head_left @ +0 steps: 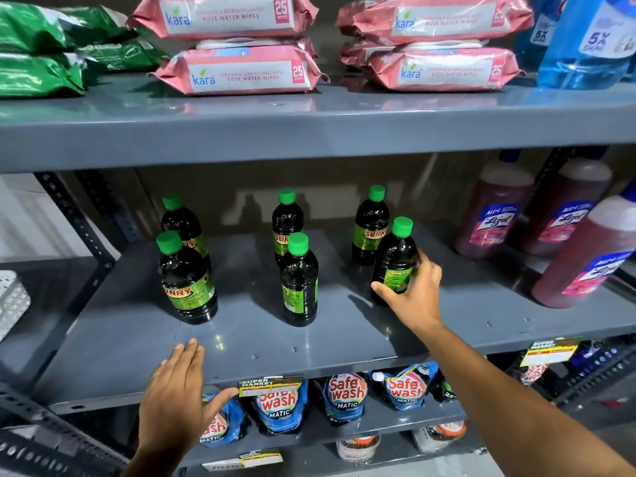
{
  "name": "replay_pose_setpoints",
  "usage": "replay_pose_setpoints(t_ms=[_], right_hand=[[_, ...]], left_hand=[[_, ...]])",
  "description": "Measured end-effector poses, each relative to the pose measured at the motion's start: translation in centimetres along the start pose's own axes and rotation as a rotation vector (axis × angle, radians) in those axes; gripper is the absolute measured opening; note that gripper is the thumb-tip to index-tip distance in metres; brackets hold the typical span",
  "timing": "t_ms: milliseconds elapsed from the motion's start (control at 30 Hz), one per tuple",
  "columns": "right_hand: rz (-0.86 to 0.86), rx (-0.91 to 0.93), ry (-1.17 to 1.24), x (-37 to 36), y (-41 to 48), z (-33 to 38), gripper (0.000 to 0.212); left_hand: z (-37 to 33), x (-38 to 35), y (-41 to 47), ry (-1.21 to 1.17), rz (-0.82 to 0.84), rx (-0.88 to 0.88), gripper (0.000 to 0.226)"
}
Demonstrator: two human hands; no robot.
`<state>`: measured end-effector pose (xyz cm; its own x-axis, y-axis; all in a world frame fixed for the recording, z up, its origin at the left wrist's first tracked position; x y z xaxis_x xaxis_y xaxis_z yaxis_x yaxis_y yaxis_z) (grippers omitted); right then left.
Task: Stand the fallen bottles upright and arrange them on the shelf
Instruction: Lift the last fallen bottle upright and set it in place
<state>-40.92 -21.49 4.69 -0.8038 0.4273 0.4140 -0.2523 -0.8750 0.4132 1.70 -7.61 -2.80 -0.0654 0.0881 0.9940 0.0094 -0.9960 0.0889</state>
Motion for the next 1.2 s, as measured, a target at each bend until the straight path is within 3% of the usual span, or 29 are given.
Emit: replay_pose_setpoints(t_ms=[233,533,767,1033,1200], right_hand=[[-0.169,-0.082,-0.122,0.3,-0.1,1.1,0.092],[0.043,-0.113,0.142,-0.7,0.6,-0.6,0.078],[-0.066,-0.042,-0.015,-0.8,0.8,0.1,0.071],[0.101,-0.143,0.070,-1.1,2.0,-2.0,0.063],[0.033,-0.071,-0.037,-1.1,2.2,-1.0,0.065]], left_hand=[[0.1,-0.1,0.1,0.000,-0.003,-0.003,0.101],[-0.1,0.4,0.0,-0.025,-0.034,0.001,0.099],[0.0,0.2,0.0,-0.023,-0.024,0.004,0.100],[0.1,0.0,0.1,-0.016,-0.008,0.013,0.102],[0.0,0.0,0.1,-0.013,-0.009,0.011,0.102]])
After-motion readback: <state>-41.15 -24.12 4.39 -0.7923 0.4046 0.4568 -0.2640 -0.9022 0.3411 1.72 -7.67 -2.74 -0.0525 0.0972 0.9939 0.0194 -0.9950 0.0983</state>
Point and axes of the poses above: each hand's wrist, its own y-axis towards the middle knuckle, its own x-axis out of the back of the hand, z = x × y, the point moved 9 cm from there along y, towards the middle knuckle, and after that the axes turned 4 degrees about y, right-handed, at the moved point
